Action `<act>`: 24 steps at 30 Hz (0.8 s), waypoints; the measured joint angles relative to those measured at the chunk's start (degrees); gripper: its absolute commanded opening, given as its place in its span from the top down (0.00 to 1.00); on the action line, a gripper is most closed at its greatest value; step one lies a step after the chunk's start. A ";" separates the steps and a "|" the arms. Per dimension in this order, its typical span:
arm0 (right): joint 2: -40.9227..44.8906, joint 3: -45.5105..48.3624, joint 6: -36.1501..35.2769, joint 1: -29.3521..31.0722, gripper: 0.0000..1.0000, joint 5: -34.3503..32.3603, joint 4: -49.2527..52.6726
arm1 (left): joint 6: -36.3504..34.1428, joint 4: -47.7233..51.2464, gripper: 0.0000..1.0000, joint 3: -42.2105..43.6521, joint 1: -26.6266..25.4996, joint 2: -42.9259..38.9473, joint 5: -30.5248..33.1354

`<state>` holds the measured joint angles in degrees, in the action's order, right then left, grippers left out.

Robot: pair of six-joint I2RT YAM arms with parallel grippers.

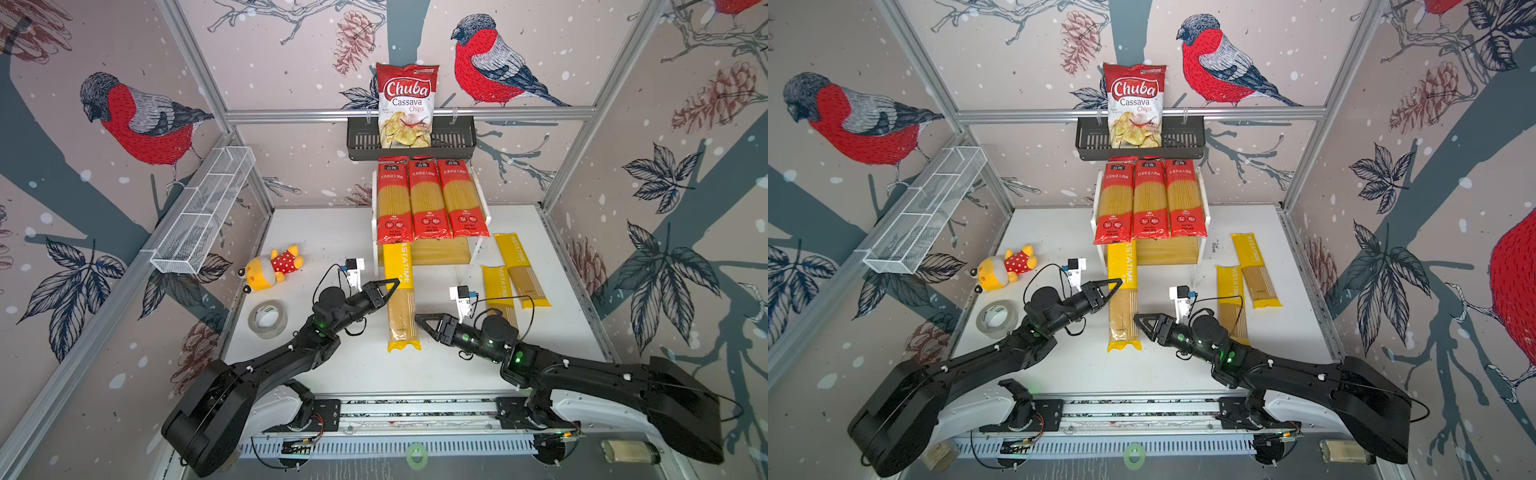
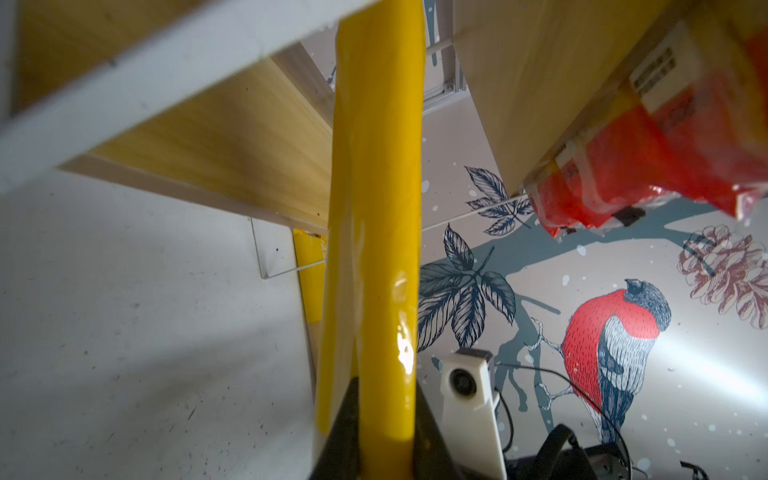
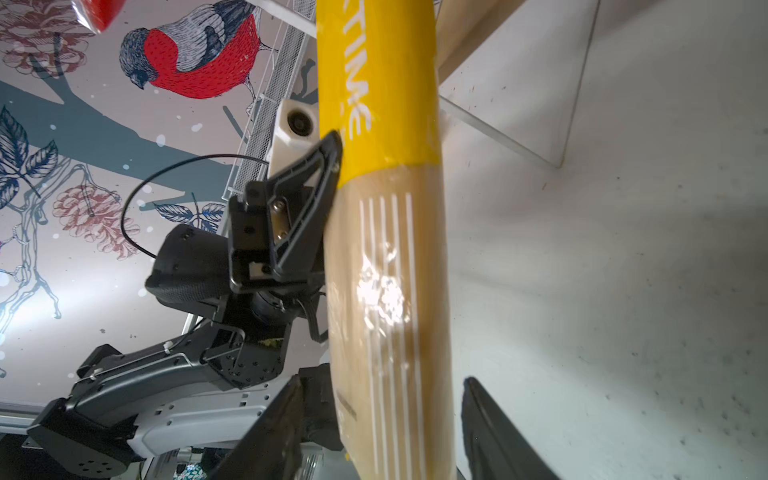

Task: Place and organize the pasta boxes and bags onto the shelf
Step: 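Carry the upright yellow bag with both grippers against the shelf's lower front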

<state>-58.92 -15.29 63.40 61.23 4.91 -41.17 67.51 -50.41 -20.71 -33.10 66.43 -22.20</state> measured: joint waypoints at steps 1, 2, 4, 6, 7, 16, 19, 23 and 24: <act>-0.11 0.42 0.02 0.61 0.34 -0.42 -0.28 | 0.42 -0.55 0.95 -0.37 0.00 0.61 0.20; -0.37 0.68 0.04 1.14 0.33 -0.83 -0.44 | 1.09 -1.18 0.95 -0.63 0.00 1.14 0.22; -1.64 1.01 0.39 2.29 0.33 -1.75 -1.14 | 1.64 -2.19 0.95 -1.40 0.00 2.34 0.79; -3.08 1.11 1.20 2.91 0.33 -2.32 -2.23 | 1.99 -2.84 0.95 -2.38 -0.02 3.41 1.27; -3.87 1.03 1.22 3.13 0.35 -2.75 -2.99 | 2.21 -3.08 0.95 -2.84 -0.02 3.85 1.31; -6.71 0.09 2.51 3.63 0.72 -6.69 -10.62 | 4.00 -4.57 0.90 -4.50 -0.24 5.57 2.58; -6.80 -1.22 2.47 3.63 0.85 -7.58 -10.62 | 3.45 -4.48 0.83 -5.22 -0.13 5.68 3.54; -6.80 -2.40 2.29 2.99 0.93 -8.41 -11.37 | 1.99 -2.78 0.68 -7.45 0.44 5.68 3.69; -6.80 -2.78 2.29 2.38 0.94 -8.20 -11.45 | 1.40 -2.43 0.63 -7.91 0.81 5.62 3.69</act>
<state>-65.71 -18.06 65.69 63.61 -3.29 -52.62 68.90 -52.84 -28.62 -32.29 72.05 -18.50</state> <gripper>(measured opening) 0.099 0.300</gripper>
